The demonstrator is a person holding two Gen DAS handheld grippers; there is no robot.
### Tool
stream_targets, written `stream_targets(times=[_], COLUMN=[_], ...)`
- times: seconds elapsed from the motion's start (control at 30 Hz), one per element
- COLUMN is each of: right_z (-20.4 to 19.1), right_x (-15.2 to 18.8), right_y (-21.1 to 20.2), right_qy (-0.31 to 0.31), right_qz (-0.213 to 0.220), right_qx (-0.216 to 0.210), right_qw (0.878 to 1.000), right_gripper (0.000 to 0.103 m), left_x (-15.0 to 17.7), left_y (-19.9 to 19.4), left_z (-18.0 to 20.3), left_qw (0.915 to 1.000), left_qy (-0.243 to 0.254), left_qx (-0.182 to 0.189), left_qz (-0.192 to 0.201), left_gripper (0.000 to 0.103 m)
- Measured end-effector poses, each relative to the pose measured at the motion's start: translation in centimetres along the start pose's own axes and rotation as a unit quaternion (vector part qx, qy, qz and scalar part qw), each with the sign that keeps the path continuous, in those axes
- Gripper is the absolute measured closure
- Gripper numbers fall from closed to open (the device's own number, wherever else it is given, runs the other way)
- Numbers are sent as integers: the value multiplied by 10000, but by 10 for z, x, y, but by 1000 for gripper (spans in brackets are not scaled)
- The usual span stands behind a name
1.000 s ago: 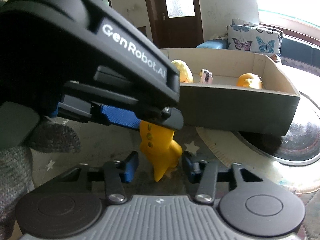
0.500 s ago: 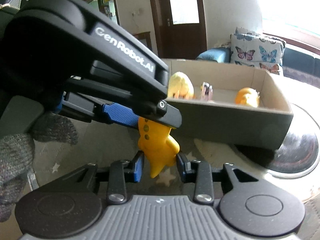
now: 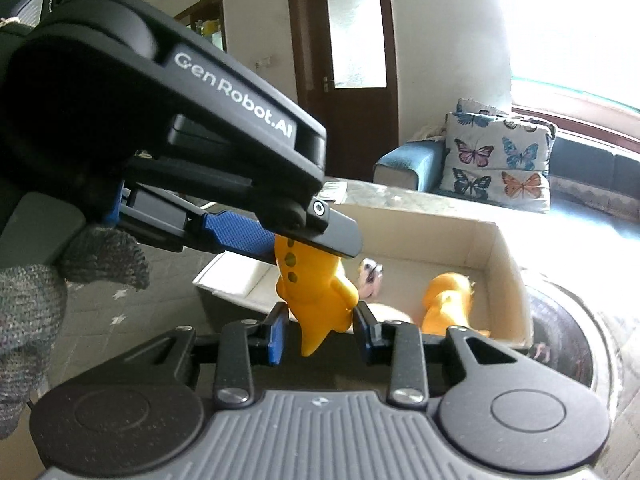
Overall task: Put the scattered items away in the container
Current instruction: 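Lift the yellow figure with the left tool and carry it over the box, then open the left tool to drop the yellow figure into the box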
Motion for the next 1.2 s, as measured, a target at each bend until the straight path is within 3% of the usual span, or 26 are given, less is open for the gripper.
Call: stream_targets(times=[0.33,0.5,0.97,1.1,1.2], right_z=[26,34,42,41,39], right_x=[-16,-16,-13,-9,-5], right_y=[29,48,51,40,33], right_qy=[20,85,239,263,247], right_qz=[-237,-417,-411,-339,-297], right_qx=[278,316,313,329,356], right_qw=[9993,9986,9984,9985,9986], right_gripper=[69,69,67,54,50], left_x=[-27,-32,-26,-17,-10], left_y=[42,55,48,39,31], left_z=[-2,-8,-16,-13,-12], left_qw=[9995,9995,9996,9994,9991], left_qy=[-106,-161,-2,91,151], left_qx=[158,46,-285,-339,-368], left_qz=[-256,-269,-62,48,134], left_gripper=[67,67,67,67,67])
Point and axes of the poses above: each gripper's, at about its wrist camera, not at the fingertips, and y roughly the way its jaws point, z to its right, x to its underside, the point moved 1 cm from there along y, roughly the way its jaws point, and after that the axes turned 12 degrees about -z, right-handed, at the moved point
